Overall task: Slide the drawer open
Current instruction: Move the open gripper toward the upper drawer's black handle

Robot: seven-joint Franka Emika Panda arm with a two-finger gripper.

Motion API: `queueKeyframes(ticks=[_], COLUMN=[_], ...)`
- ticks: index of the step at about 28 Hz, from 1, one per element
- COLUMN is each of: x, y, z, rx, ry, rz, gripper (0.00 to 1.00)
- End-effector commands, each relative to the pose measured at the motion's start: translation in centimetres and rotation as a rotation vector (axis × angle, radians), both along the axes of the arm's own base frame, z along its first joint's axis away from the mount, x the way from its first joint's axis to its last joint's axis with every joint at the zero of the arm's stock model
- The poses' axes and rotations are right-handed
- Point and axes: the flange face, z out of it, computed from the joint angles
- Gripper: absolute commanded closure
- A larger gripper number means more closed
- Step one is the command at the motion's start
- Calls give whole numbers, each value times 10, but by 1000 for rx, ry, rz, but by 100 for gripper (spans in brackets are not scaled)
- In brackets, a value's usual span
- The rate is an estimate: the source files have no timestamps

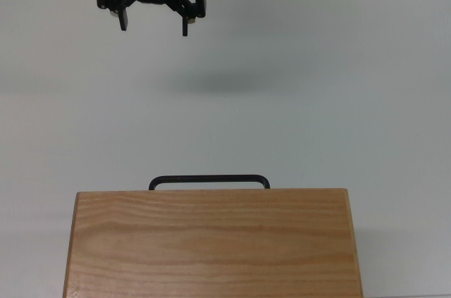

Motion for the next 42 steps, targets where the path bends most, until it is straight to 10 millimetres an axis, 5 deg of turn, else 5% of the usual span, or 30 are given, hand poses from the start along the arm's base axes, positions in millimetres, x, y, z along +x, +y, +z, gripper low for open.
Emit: queueKeyframes(ticks=[1, 34, 42], x=[-13, -11, 12], y=[-2, -12, 2], z=[2, -5, -10], rx=[37, 44, 96], ry=[53, 65, -66], rz=[53, -51, -390], gripper=[0, 0, 0])
